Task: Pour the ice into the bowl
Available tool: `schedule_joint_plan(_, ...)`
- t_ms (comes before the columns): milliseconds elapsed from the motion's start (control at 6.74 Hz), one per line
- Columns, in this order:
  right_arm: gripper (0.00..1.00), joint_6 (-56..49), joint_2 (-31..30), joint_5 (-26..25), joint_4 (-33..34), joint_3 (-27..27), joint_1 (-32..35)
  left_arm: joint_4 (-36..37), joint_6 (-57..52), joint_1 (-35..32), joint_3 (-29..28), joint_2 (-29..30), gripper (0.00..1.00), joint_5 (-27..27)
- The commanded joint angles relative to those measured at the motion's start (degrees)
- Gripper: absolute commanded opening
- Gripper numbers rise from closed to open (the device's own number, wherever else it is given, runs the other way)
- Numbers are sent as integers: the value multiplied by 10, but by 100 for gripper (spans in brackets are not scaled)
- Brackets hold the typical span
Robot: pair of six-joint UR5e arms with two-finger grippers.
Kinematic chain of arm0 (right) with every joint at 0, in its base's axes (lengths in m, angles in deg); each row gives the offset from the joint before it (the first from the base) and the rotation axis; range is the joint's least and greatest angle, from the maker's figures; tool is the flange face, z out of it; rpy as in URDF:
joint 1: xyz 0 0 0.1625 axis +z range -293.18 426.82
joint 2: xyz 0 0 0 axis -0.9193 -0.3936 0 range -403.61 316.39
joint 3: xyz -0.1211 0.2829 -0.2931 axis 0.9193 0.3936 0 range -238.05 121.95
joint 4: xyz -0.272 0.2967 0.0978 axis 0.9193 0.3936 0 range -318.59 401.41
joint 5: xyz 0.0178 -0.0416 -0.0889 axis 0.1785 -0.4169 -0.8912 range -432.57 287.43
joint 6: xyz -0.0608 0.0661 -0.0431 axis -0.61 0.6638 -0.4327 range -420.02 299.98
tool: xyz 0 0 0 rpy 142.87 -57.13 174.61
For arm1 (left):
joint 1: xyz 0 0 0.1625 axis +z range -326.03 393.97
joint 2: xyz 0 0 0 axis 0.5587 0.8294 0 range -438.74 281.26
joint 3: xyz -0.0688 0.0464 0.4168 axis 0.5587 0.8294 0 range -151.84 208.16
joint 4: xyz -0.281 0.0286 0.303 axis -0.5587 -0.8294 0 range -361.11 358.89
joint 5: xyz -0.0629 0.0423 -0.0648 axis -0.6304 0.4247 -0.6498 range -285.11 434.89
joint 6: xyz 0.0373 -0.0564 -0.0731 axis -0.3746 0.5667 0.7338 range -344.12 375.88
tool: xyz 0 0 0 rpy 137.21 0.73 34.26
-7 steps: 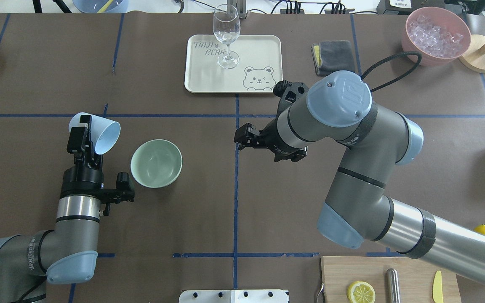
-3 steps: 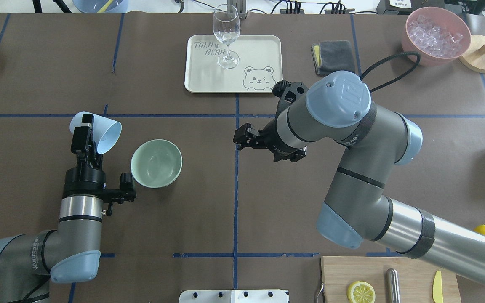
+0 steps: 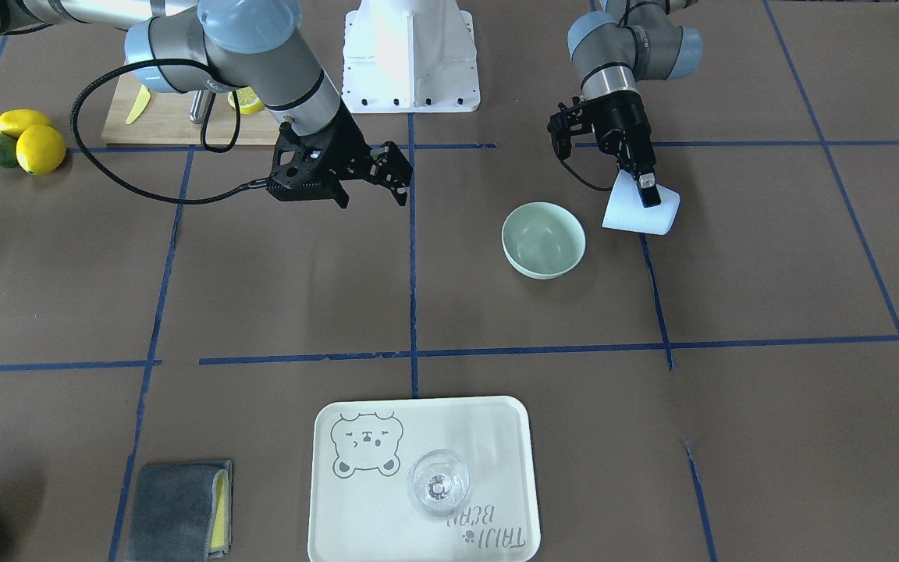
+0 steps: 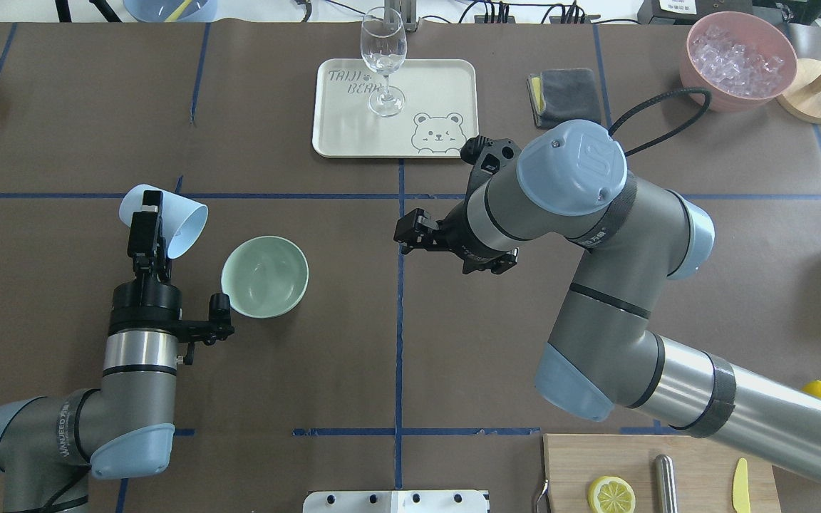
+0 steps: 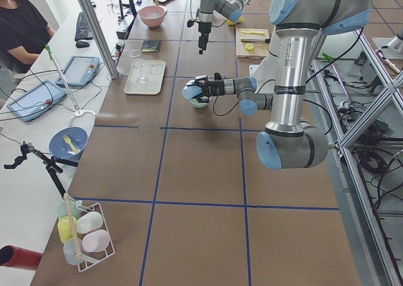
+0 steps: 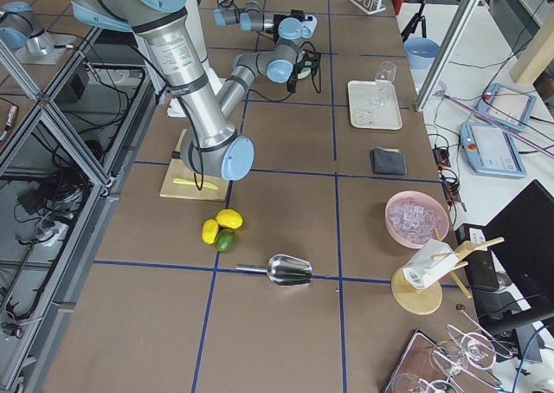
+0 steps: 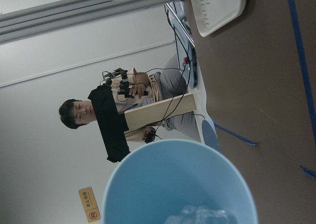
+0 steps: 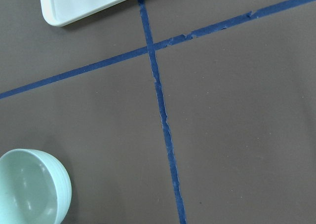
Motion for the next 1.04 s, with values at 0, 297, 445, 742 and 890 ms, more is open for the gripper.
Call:
schedule_joint_plan(0, 100, 0, 2, -2, 0, -1, 2, 0, -56, 1, 0, 0, 0, 18)
schedule_joint_plan(297, 100, 6, 5, -2, 0, -1, 2, -1, -115, 1, 6, 1, 0, 33)
schedule_joint_plan(445, 100, 6, 5, -2, 0, -1, 1, -2, -116, 1, 6, 0, 0, 33)
schedule_joint_plan(742, 100, 6, 5, -2, 0, -1, 1, -4, -116, 1, 6, 1, 0, 33)
schedule_joint_plan(890, 100, 6, 5, -2, 0, -1, 1, -6, -116, 1, 7, 1, 0, 33)
